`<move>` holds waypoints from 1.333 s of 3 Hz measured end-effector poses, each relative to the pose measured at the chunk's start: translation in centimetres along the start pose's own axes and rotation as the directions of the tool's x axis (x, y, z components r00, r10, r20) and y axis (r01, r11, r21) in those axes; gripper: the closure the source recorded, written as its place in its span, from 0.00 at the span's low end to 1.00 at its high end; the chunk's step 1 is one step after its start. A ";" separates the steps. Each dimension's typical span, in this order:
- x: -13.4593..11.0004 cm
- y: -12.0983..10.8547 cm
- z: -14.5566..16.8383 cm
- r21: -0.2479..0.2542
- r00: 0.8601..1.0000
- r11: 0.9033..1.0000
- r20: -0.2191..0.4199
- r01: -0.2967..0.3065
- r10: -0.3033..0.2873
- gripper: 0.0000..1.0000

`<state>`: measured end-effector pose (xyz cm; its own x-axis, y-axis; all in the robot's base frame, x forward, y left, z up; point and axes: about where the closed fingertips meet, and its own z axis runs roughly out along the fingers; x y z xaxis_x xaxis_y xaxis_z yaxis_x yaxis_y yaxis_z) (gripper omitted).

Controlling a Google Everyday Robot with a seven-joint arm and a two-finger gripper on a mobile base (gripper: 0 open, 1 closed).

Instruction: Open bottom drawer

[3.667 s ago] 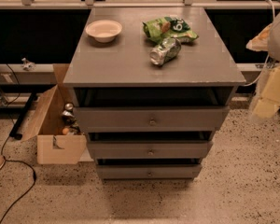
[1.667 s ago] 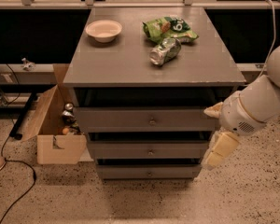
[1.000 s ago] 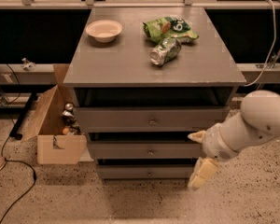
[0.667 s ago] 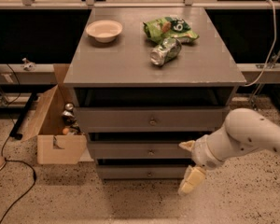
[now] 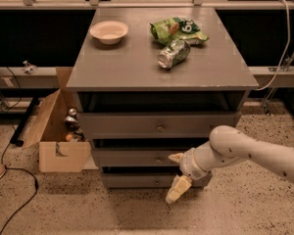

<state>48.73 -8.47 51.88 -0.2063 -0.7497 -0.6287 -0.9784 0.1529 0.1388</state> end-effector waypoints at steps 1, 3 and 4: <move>0.2 -0.2 1.3 -0.015 1.000 1.000 0.014 -0.010 0.010 0.00; 4.5 -1.6 4.7 -0.024 0.998 0.999 -0.051 0.042 -0.043 0.00; 8.7 -2.6 7.1 -0.043 0.993 0.996 -0.081 0.082 -0.085 0.00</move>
Offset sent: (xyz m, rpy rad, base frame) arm 0.0006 0.0074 -0.0318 -0.0118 0.0193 0.0259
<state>49.44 -10.83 40.59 -0.1211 -0.8094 -0.5746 -0.9908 0.0633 0.1196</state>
